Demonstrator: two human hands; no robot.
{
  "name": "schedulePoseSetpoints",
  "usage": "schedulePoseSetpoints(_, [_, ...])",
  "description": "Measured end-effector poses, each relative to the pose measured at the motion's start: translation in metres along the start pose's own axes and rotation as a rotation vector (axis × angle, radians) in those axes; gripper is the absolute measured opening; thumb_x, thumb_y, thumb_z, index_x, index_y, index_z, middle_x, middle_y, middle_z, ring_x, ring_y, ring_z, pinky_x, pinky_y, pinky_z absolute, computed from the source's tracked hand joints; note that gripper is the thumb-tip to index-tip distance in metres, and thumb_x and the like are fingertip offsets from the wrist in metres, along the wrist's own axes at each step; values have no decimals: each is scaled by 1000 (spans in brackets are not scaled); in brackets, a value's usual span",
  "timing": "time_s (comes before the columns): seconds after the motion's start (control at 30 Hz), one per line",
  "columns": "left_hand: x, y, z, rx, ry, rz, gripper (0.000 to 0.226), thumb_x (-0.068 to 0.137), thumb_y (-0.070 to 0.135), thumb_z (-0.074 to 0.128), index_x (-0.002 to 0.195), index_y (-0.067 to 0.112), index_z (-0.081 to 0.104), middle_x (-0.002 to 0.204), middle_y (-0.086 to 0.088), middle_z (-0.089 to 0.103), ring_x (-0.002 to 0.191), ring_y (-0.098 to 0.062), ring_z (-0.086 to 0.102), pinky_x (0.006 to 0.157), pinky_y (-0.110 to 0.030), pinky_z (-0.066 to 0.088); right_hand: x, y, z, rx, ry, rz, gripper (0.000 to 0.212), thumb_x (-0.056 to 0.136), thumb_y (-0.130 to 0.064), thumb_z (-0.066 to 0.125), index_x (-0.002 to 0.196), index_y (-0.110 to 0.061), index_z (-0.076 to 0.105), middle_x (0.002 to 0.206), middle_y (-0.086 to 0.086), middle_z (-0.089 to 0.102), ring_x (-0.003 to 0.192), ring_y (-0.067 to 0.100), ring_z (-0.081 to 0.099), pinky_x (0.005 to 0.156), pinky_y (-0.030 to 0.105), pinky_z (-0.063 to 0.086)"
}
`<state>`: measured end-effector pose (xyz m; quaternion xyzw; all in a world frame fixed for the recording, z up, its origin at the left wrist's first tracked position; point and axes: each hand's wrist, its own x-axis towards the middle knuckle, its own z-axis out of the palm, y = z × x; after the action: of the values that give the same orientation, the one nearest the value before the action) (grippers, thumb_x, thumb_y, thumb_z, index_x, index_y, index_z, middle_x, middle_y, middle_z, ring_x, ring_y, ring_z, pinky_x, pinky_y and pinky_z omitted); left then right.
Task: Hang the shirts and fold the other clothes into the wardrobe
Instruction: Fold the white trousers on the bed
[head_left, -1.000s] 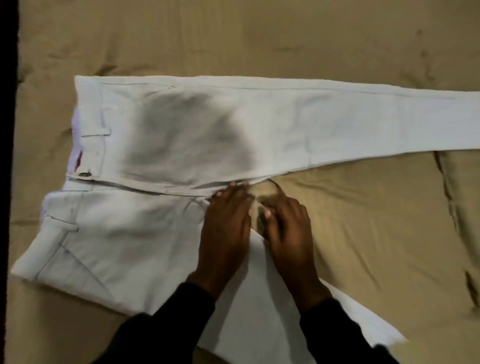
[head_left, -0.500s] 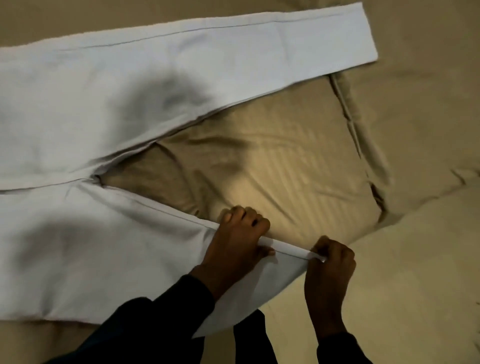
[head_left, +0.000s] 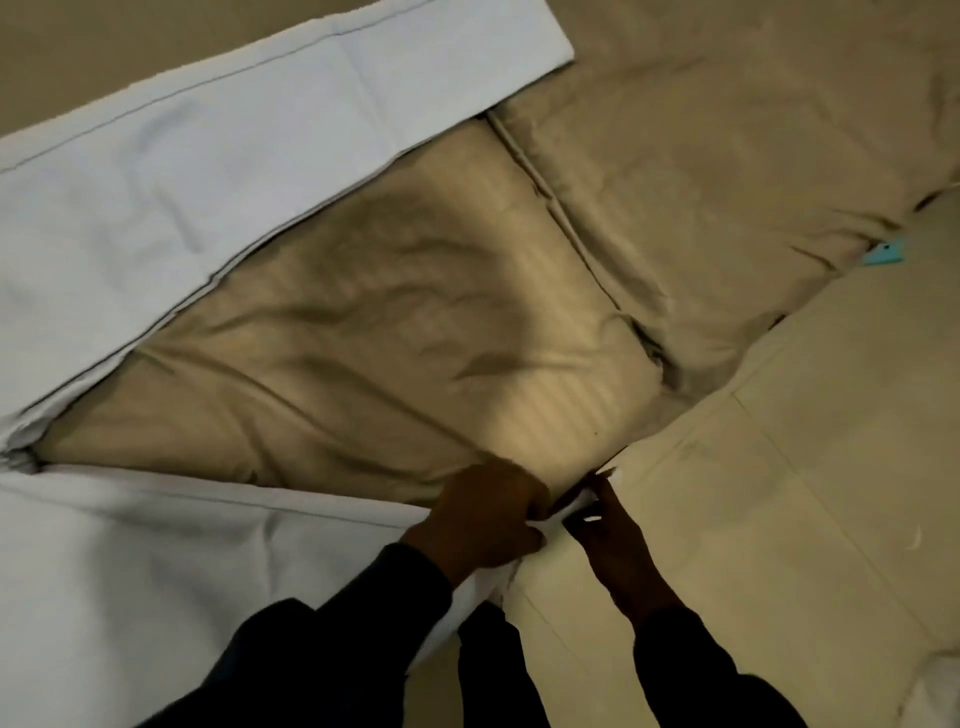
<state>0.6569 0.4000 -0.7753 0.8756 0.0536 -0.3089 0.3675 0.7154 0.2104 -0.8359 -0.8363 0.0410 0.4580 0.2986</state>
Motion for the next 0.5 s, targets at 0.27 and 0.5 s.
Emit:
schedulePoseSetpoints(0.27, [-15, 5, -27, -236, -20, 141, 17, 98, 31, 59, 112, 22, 56, 101, 6, 61, 92, -15, 57, 70, -28, 36, -19, -11, -40, -26, 618, -215, 16, 90, 1, 60, 95, -13, 64, 79, -2, 67, 74, 29, 64, 68, 42, 52])
schedulePoseSetpoints(0.5, [1, -15, -122, -421, 361, 92, 12, 96, 35, 64, 102, 25, 59, 86, 13, 62, 79, 2, 57, 68, -7, 37, 14, -167, -85, -287, 1067, -479, 18, 92, -4, 54, 103, -9, 67, 86, 24, 67, 84, 44, 55, 71, 38, 32])
